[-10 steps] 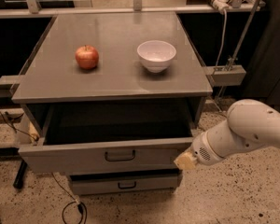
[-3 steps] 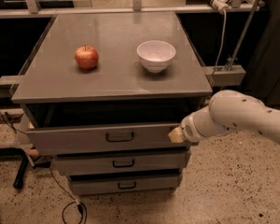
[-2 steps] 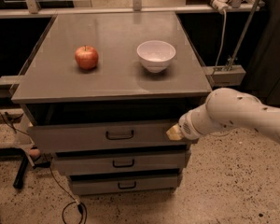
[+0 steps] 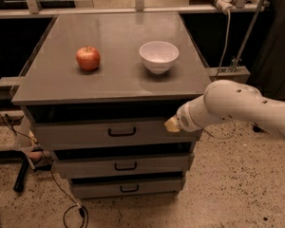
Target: Close top drawer
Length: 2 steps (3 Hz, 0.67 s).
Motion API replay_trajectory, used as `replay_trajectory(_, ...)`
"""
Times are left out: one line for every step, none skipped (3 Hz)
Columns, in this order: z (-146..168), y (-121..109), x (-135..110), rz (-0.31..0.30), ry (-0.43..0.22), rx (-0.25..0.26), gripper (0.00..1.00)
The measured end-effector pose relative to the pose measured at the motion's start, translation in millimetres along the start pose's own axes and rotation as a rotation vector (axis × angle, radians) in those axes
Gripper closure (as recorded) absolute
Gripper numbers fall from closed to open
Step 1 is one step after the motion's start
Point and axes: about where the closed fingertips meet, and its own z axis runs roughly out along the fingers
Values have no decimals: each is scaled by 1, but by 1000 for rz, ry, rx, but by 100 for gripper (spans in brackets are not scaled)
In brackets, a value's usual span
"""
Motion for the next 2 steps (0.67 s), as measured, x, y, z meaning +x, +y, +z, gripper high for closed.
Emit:
replay_trajectory(0, 0, 0, 0, 0, 0, 100)
replay_trajectory(-30, -2, 41, 17, 80, -8, 100)
